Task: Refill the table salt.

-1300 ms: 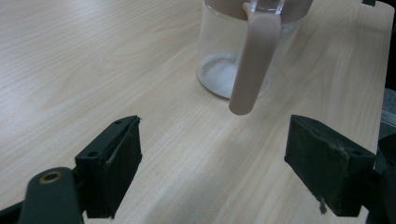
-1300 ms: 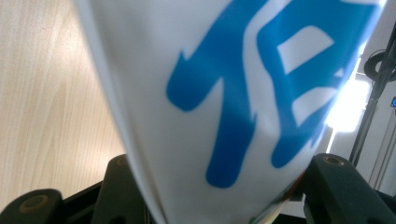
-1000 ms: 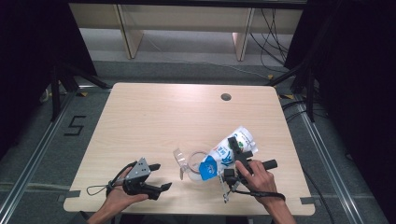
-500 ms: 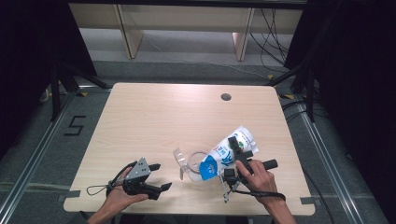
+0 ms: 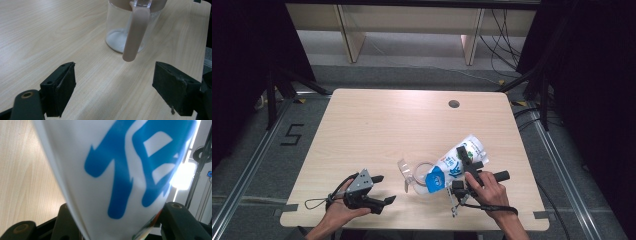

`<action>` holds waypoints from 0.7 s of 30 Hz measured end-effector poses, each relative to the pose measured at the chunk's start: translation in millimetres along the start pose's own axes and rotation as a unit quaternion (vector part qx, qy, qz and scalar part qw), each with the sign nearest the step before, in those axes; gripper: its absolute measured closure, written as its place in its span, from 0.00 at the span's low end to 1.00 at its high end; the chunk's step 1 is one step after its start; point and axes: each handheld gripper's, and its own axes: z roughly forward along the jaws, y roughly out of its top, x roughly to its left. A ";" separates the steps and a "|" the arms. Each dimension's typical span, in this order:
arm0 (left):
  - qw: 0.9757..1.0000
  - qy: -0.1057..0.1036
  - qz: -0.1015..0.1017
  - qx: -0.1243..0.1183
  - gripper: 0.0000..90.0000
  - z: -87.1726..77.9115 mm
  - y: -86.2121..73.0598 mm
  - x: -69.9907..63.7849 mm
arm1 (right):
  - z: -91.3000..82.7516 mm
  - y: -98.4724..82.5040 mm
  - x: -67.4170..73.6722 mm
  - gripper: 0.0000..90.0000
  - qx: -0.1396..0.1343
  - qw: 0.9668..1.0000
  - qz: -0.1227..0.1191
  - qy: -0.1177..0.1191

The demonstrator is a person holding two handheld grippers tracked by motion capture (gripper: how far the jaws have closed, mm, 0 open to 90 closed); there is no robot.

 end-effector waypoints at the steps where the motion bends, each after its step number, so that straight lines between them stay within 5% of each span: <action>1: 1.000 0.000 0.000 0.000 0.20 -0.1 0.0 0.0 | -0.1 0.0 -0.1 0.58 0.000 1.000 0.000 -0.001; 17: 1.000 0.001 0.002 -0.003 0.20 -1.9 0.4 0.0 | -0.5 -0.1 -0.7 0.59 -0.001 1.000 0.000 -0.004; 20: 1.000 0.003 -0.010 -0.005 0.20 -3.6 0.4 -0.6 | -0.9 -0.2 -0.4 0.59 0.001 1.000 0.003 -0.004; 21: 1.000 0.001 0.001 -0.009 0.20 -4.3 1.1 0.5 | -1.0 -0.2 -0.4 0.60 0.001 1.000 0.004 -0.004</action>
